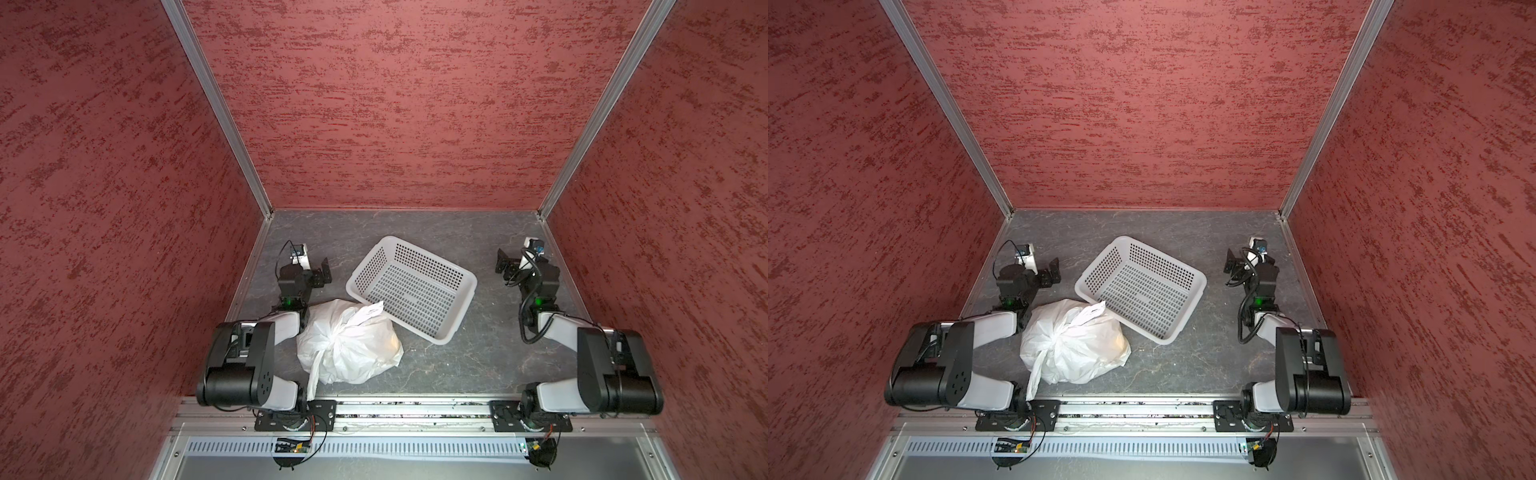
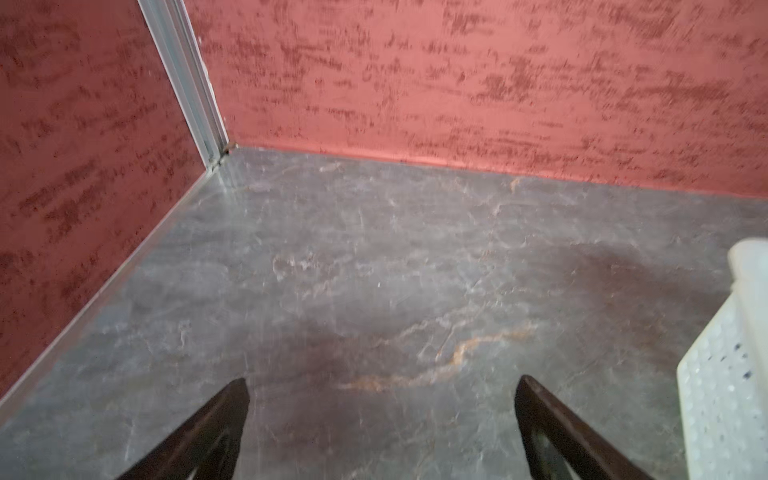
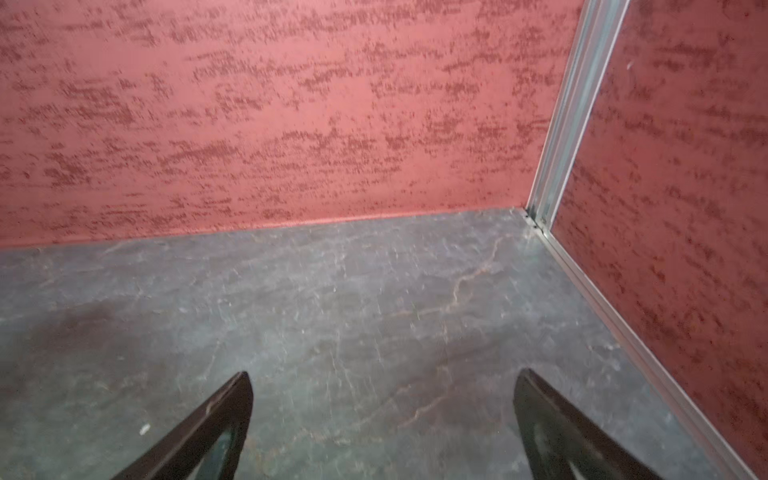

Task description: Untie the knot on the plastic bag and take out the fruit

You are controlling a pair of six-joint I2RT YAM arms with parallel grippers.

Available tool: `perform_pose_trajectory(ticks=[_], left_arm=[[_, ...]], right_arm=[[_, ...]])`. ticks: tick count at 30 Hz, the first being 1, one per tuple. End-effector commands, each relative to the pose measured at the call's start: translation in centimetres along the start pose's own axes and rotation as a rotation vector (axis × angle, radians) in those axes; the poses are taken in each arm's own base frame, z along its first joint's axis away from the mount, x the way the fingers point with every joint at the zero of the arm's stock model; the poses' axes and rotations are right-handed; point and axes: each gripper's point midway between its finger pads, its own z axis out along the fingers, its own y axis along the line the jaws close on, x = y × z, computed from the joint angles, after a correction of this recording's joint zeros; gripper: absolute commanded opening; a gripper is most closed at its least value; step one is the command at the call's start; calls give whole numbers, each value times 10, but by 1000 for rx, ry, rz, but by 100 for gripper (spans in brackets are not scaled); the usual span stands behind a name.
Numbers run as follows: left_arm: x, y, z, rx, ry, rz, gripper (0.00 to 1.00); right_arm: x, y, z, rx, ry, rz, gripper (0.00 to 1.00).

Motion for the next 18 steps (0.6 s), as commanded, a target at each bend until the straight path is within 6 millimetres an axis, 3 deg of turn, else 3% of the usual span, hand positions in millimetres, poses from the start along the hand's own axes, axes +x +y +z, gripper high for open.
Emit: perform_pose_trajectory(ticks=[1, 5, 8, 10, 14, 18], left_arm=[[-9, -4, -7, 21, 86, -10, 99], [-27, -13, -16, 54, 129, -82, 99], [-39, -25, -24, 110, 139, -143, 99], [-41, -29, -26, 128, 144, -181, 100], [-39, -31, -30, 139, 158, -244, 100], [-39, -39, -32, 180, 168, -281, 100]], right_arm=[[7, 31, -3, -99, 179, 10, 99], [0, 105, -16, -314, 303, -44, 99], [5, 172, -45, -540, 397, -103, 99], [13, 207, -68, -660, 457, -143, 99], [37, 254, -114, -834, 580, -229, 98], [61, 286, -150, -932, 671, -336, 97]])
